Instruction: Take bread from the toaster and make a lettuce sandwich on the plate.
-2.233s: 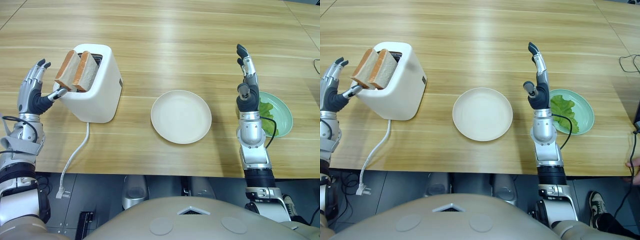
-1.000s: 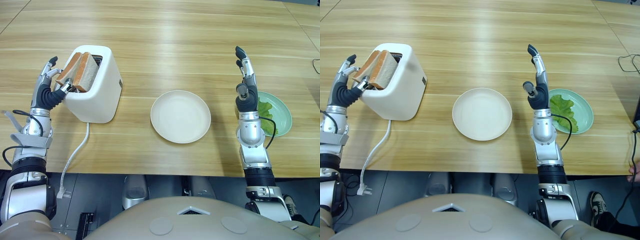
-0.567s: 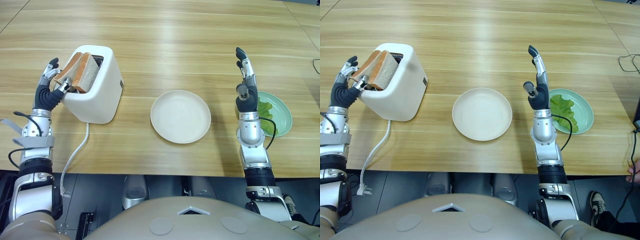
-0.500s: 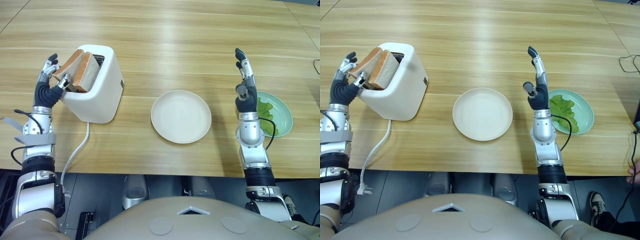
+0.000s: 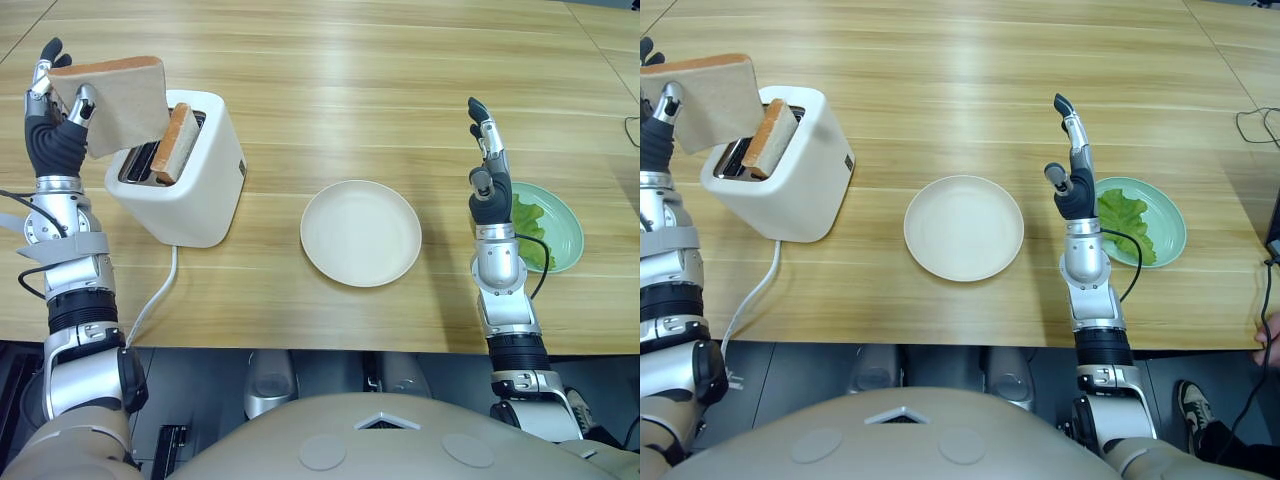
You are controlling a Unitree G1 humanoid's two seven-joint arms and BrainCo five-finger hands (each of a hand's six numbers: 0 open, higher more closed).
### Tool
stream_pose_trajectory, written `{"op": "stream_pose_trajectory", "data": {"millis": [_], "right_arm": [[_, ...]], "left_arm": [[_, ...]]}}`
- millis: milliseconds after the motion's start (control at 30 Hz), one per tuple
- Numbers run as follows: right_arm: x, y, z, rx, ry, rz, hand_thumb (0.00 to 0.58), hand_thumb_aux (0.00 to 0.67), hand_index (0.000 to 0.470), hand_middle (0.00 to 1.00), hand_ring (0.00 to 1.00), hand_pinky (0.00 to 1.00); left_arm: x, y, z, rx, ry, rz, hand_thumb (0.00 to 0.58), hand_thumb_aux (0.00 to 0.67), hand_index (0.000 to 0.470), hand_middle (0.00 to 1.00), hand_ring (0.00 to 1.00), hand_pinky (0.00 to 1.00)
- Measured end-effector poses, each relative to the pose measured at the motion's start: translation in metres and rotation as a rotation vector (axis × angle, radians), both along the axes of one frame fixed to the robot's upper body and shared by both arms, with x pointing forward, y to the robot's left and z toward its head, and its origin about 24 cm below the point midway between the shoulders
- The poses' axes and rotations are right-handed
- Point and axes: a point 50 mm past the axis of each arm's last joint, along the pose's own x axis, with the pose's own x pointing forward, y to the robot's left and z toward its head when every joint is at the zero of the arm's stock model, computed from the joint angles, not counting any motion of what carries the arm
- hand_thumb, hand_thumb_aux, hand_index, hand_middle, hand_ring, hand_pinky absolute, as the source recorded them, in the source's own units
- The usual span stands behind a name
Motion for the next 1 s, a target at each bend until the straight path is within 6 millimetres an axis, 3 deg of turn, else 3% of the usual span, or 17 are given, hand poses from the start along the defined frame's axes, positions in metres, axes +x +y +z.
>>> {"op": "stream_pose_trajectory", "data": {"millis": [367,600,700,800,1000], "right_arm": [[0.002,-0.001,-0.001,-0.001,0.002,-0.001,0.0,0.0,0.0,0.0,0.0,0.0],[0.003,-0.008,0.0,-0.012,-0.006,-0.024,0.0,0.0,0.0,0.0,0.0,0.0],[0.003,-0.016,0.002,-0.025,-0.01,-0.052,0.0,0.0,0.0,0.0,0.0,0.0],[0.003,-0.029,0.002,-0.045,-0.008,-0.102,0.0,0.0,0.0,0.0,0.0,0.0],[0.004,-0.062,-0.008,-0.123,0.069,-0.235,0.0,0.0,0.0,0.0,0.0,0.0]], "left_arm": [[0.006,-0.012,0.032,-0.034,-0.142,-0.029,0.58,0.67,0.46,1.0,1.0,1.0],[0.002,-0.04,0.062,-0.014,-0.274,-0.125,0.58,0.67,0.46,1.0,1.0,1.0],[-0.001,-0.062,0.075,-0.037,-0.328,-0.209,0.58,0.67,0.46,1.0,1.0,1.0],[0.001,-0.096,0.079,-0.067,-0.335,-0.349,0.58,0.67,0.46,1.0,1.0,1.0],[0.015,-0.171,0.051,-0.144,-0.188,-0.619,0.58,0.67,0.46,1.0,1.0,1.0]]}}
